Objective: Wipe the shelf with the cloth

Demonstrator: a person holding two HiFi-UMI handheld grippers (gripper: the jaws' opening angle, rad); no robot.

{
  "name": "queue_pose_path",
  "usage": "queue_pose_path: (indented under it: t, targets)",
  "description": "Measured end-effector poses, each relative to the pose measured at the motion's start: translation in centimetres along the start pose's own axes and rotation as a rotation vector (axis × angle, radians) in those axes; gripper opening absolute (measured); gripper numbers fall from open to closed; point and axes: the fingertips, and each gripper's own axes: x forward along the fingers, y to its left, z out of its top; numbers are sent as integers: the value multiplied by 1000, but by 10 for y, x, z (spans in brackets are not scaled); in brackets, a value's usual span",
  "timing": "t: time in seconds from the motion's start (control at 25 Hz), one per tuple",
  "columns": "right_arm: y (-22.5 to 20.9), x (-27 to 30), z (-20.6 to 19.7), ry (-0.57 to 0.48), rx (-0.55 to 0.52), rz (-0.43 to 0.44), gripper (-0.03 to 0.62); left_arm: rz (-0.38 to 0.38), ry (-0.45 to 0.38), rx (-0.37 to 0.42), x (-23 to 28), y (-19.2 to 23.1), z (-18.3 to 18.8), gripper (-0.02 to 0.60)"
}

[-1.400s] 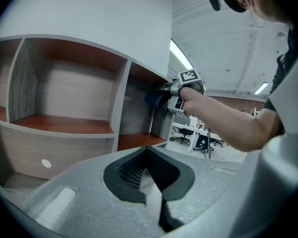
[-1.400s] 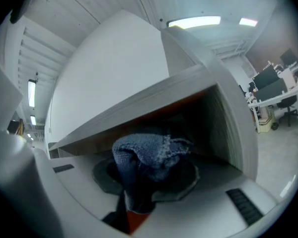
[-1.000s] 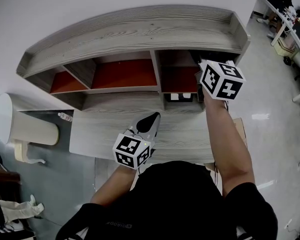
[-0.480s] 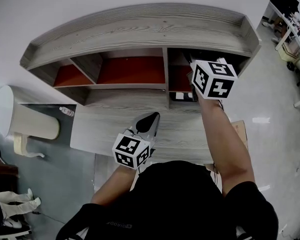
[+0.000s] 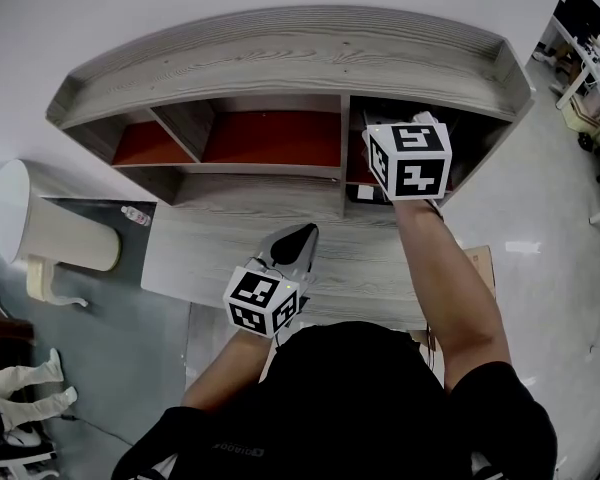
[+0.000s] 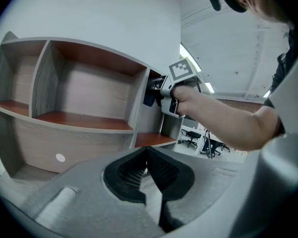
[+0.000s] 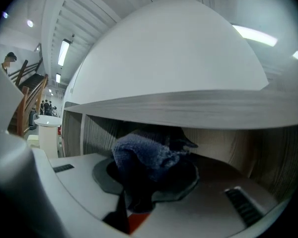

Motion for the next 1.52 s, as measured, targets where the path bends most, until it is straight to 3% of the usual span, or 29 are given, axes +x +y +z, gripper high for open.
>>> queue_pose_path:
  t: [0.6, 1.16, 1.32, 1.52]
  targets:
    - [10, 6, -1, 18, -66, -50, 104, -19, -13, -4, -13, 13, -1, 8]
    - [14, -29, -9, 30, -46, -174, 104, -146, 20, 37, -33, 20, -8, 9]
    - [19, -50, -17, 24, -2, -166, 104, -188, 38, 62, -35, 17, -12, 9]
    - [26, -83, -35, -13, 176, -86, 104, -216, 28, 72, -34, 8, -9, 9]
